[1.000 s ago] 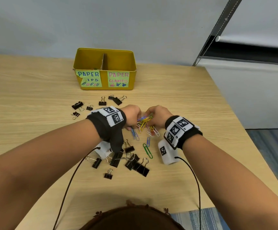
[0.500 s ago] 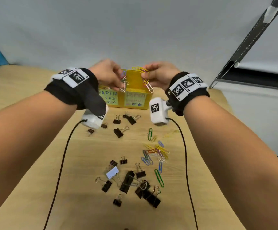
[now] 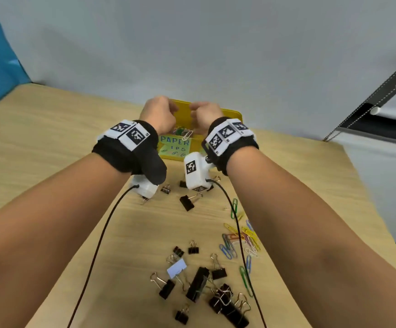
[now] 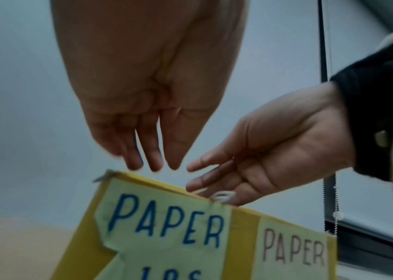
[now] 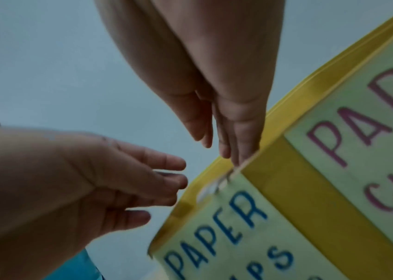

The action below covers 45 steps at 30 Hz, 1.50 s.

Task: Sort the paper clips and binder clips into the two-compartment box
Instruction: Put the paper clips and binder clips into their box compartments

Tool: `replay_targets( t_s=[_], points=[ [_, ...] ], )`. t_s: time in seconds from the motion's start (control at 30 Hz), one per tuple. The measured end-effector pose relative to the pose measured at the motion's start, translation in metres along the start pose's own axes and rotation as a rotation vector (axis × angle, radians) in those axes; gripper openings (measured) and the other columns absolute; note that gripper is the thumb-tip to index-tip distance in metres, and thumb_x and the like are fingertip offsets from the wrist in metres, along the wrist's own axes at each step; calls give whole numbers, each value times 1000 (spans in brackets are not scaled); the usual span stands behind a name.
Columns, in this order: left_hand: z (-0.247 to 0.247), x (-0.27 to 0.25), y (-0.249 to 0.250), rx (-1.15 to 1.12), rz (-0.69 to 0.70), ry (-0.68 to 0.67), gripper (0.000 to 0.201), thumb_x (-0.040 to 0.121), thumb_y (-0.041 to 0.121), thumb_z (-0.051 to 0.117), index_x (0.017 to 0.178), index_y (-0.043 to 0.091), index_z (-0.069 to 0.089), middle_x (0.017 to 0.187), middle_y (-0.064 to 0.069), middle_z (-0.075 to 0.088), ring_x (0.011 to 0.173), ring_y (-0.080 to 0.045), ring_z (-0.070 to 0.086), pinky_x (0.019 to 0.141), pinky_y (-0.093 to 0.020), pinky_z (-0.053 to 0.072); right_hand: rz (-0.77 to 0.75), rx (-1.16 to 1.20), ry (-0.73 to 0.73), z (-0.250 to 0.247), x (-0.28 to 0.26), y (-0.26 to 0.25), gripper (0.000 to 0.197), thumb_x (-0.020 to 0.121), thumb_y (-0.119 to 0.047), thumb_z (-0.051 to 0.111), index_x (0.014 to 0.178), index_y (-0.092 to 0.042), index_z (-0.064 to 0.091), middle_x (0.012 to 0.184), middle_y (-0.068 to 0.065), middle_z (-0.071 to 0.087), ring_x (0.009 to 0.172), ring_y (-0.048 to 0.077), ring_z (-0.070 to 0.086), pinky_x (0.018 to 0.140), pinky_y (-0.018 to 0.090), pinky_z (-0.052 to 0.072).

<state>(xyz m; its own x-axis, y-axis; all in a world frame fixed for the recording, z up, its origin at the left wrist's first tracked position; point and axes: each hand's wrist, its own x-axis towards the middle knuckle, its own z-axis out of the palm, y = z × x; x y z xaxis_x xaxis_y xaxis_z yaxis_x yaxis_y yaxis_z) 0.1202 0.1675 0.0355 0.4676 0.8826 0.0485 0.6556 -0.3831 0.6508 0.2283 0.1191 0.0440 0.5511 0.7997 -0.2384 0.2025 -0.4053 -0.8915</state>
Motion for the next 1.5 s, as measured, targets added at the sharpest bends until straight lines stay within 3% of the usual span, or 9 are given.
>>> replay_targets(
  t_s=[0.1,0.2,0.33,0.4,0.5,0.8,1.03,1.37,1.5],
  points=[
    [-1,-17,11,-16,162,90,25,79,10,64,103,15,67,102,-7,61,94,-23,57,87,-30,45,-18,178,16,-27,-15,-3,26,91,3,44,84,-15,61,72,0,55,63,14,59,55,28,53],
    [15,-51,29,-84,329,-206,11,79,15,69,89,16,65,73,4,54,69,-14,51,71,-25,43,0,116,-10,-71,-43,21,27,89,2,48,72,-17,56,66,1,56,44,7,57,44,19,48],
    [62,-88,48,204,437,-724,34,80,10,67,113,11,62,97,-5,62,87,-17,56,76,-25,43,179,-243,-7,-113,-73,85,16,91,-5,50,82,-9,62,77,10,60,59,17,61,54,29,52],
    [85,-101,54,385,464,-789,49,83,3,58,131,12,51,125,-9,57,108,-22,55,86,-26,43,257,-614,-28,-120,-84,118,24,92,-7,48,104,0,67,105,19,67,92,30,67,80,40,55],
    [107,-118,59,596,510,-813,57,88,-3,40,142,15,39,142,-12,40,127,-32,45,105,-37,41,227,-864,-82,-120,-103,148,36,91,-3,45,119,-11,66,133,9,60,124,26,54,104,28,40],
    [109,-140,50,381,478,-913,48,82,4,59,129,13,51,129,-9,54,114,-25,53,86,-22,40,109,-794,-267,-109,-155,158,31,86,-11,54,114,-17,68,105,4,62,96,14,52,77,18,42],
    [109,-168,36,708,463,-906,107,50,61,79,134,18,28,128,-7,33,122,-23,33,102,-45,42,105,-1074,-286,-88,-192,181,108,50,-54,83,141,-26,31,133,5,34,127,27,31,103,47,42],
    [117,-171,51,676,415,-937,73,67,9,77,128,10,37,125,-11,43,107,-30,55,77,-36,50,10,-838,-159,-86,-182,184,50,73,-18,77,120,-10,59,122,13,53,112,25,54,89,27,43],
    [109,-158,47,615,334,-1069,82,64,14,82,130,20,34,127,-7,43,112,-30,55,95,-45,51,-26,-844,-133,-86,-178,182,44,78,-16,72,120,-9,61,121,15,59,112,27,56,90,27,43]
  ],
)
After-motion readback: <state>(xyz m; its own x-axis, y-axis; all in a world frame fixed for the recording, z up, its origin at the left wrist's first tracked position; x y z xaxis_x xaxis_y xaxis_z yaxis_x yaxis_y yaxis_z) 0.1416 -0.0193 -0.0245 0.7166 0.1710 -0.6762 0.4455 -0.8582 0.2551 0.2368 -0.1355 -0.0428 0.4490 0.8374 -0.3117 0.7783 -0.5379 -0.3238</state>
